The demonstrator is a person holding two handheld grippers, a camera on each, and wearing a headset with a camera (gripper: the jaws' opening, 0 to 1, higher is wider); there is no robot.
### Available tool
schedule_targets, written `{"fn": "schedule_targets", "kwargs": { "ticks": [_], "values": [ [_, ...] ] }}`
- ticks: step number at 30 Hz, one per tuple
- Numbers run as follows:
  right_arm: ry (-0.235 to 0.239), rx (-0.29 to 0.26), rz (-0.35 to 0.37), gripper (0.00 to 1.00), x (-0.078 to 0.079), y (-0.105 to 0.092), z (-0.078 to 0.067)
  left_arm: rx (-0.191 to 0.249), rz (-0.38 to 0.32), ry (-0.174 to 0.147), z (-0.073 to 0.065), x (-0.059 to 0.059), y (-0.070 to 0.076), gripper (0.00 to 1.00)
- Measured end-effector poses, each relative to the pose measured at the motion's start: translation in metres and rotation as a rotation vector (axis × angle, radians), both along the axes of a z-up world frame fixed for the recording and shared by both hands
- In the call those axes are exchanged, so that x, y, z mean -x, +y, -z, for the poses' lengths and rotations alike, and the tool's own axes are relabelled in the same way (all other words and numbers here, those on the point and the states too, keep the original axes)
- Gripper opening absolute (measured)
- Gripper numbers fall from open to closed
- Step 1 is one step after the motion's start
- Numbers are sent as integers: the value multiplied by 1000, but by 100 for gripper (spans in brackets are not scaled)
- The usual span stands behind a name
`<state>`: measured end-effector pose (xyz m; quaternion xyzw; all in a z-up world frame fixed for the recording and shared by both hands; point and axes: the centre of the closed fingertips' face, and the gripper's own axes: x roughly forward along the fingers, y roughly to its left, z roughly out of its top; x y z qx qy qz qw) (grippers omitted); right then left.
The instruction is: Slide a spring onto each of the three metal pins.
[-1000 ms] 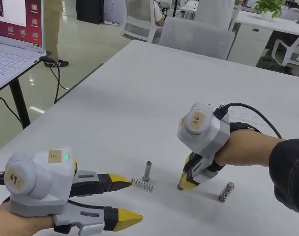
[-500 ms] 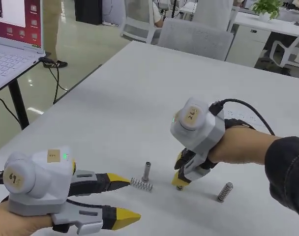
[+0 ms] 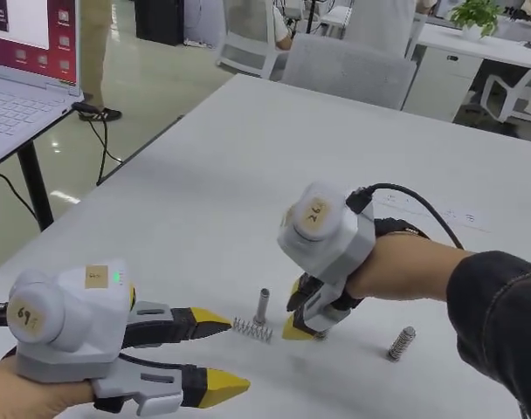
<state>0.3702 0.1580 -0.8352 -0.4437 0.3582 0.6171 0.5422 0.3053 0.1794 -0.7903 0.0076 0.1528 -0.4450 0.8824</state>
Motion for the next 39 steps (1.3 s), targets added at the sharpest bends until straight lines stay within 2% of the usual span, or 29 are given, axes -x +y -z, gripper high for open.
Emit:
{"fn": "schedule_targets", "kwargs": {
  "ticks": [11,22,25,39],
  "values": [
    [32,-24,38,16,4,14,11,0,-8,4,1,1,3,36],
    [47,-12,71,12,4,15,24,-2,-11,8,2,2,5,35],
    [54,-24,80,11,5,17,25,-3,-11,9,2,2,6,35],
    [20,-4,50,8,4,17,31,-1,-17,12,3,1,9,36]
  ]
}}
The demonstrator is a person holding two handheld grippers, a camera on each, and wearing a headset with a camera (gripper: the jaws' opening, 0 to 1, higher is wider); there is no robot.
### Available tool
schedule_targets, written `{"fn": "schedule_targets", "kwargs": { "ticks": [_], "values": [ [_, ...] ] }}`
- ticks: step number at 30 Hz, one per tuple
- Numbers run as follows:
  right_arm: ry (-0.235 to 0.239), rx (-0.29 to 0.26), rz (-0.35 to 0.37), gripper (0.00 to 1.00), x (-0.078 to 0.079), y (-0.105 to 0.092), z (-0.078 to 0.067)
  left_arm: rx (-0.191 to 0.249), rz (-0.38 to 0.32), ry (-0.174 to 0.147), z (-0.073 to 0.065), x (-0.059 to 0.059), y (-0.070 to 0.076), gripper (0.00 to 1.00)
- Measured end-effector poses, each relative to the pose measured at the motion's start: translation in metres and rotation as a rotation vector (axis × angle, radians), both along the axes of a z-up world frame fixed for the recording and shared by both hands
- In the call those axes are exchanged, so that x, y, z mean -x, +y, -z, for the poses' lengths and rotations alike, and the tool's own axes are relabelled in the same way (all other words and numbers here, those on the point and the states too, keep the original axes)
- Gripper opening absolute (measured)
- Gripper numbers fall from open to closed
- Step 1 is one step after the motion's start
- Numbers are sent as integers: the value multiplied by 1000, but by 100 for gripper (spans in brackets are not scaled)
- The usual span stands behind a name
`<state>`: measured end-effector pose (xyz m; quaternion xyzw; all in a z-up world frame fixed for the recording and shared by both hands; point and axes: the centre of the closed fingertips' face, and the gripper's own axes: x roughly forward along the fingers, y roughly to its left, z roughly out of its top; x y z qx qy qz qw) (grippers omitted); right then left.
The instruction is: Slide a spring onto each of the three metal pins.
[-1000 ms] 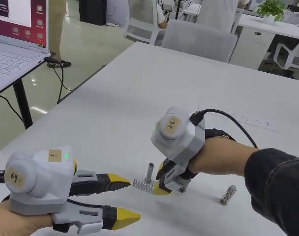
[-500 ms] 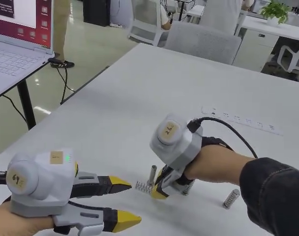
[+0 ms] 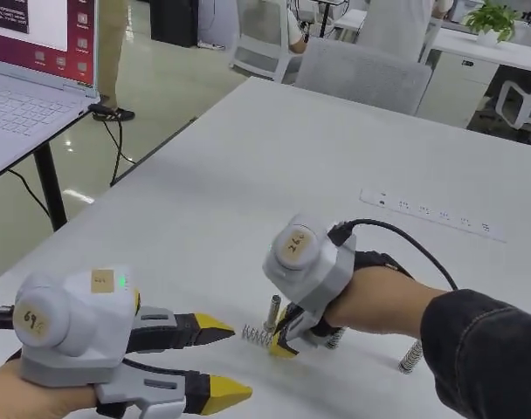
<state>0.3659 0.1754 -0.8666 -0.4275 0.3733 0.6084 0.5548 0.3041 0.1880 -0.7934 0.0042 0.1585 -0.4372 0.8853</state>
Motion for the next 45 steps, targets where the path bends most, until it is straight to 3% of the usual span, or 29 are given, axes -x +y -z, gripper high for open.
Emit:
{"fn": "schedule_targets", "kwargs": {
  "ticks": [10,20,32,45],
  "values": [
    [-3,13,-10,7,7,-4,-4,1,-16,1,1,-2,2,39],
    [10,23,-44,7,21,-15,-25,-12,-10,2,1,-3,0,40],
    [12,10,-93,7,41,-30,-54,-20,36,-10,-3,-6,-14,38],
    [-21,-8,-143,7,53,-41,-79,-29,120,-46,-20,-9,-34,29]
  ]
}}
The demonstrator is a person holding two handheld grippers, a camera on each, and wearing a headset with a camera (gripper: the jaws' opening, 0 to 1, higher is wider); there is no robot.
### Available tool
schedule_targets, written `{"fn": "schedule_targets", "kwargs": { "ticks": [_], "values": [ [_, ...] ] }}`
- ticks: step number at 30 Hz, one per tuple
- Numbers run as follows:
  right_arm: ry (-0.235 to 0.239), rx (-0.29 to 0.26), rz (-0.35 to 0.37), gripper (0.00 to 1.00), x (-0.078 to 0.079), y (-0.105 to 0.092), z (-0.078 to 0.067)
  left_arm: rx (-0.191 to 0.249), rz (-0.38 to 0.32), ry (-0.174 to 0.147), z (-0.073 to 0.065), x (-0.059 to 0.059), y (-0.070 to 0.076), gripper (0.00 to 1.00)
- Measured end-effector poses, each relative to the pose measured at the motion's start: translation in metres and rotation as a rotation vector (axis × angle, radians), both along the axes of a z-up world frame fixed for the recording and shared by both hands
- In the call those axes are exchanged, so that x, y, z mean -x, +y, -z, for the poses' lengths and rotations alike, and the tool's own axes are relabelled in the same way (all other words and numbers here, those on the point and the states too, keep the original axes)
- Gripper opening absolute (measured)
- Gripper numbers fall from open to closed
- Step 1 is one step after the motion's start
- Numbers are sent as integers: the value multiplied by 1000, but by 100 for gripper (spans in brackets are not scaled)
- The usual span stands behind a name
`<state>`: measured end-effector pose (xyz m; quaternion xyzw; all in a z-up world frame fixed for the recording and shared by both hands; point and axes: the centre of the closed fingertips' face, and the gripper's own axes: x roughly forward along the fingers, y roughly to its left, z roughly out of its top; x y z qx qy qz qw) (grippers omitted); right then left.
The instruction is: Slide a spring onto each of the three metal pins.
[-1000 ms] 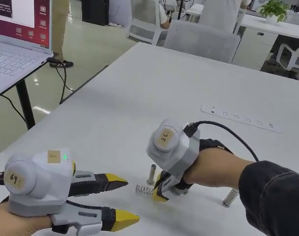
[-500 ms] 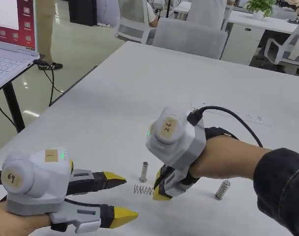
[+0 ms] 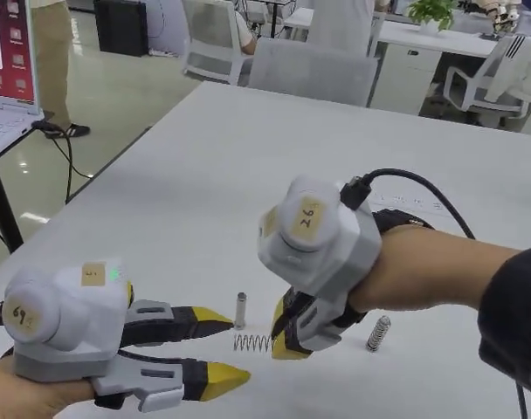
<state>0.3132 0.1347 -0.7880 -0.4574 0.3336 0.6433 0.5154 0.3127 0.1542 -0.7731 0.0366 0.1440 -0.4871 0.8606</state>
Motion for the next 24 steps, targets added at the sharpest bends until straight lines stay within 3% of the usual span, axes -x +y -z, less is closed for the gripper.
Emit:
{"fn": "schedule_targets", "kwargs": {
  "ticks": [14,24],
  "values": [
    [-18,6,-42,7,7,-8,-4,-3,74,-3,-3,7,-16,14],
    [-26,4,-73,7,10,-9,-4,7,76,7,-4,8,-16,7]
  ]
}}
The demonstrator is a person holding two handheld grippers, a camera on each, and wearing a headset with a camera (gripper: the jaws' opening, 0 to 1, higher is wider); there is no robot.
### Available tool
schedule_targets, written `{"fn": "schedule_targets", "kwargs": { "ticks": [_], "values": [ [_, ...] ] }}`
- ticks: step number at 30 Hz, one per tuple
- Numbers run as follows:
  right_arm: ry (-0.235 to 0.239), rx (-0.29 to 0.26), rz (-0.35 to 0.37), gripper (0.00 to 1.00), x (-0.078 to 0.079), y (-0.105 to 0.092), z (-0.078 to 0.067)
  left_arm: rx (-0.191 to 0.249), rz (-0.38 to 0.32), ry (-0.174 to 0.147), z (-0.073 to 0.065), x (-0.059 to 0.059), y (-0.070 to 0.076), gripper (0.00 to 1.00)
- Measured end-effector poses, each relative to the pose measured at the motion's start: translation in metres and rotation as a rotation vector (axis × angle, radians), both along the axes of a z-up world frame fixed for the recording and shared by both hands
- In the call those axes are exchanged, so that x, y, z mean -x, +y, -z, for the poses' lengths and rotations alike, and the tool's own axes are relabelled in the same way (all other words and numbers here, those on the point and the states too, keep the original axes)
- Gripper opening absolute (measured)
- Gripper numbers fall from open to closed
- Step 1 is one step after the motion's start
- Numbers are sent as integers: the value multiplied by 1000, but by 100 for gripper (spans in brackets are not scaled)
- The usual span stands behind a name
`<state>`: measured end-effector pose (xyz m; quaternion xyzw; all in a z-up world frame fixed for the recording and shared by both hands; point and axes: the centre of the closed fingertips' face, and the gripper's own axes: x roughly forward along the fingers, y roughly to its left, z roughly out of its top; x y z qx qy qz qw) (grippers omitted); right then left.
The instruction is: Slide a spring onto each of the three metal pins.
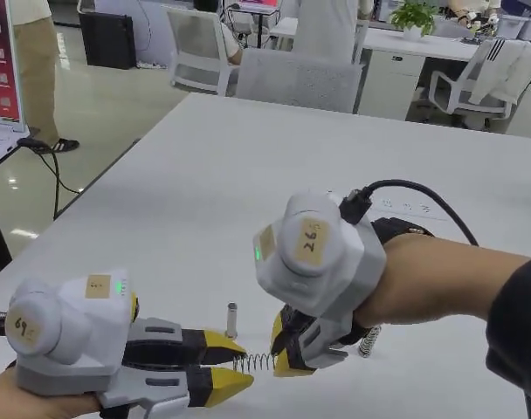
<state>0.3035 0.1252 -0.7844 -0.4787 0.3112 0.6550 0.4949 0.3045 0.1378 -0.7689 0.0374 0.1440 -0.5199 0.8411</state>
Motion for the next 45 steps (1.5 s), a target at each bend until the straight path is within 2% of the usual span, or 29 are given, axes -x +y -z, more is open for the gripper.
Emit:
{"fn": "schedule_targets", "kwargs": {
  "ticks": [3,21,29,35,45],
  "values": [
    [0,0,-4,7,1,0,0,5,-2,4,0,0,0,4],
    [18,-17,21,9,1,-2,0,24,14,23,-1,3,-2,2],
    [38,-21,29,12,2,-2,6,39,19,17,-6,4,-4,2],
    [47,-16,34,11,2,-4,10,70,17,4,-16,3,-6,2],
    [37,-26,32,8,0,-4,8,73,13,3,-16,4,-8,2]
  ]
}}
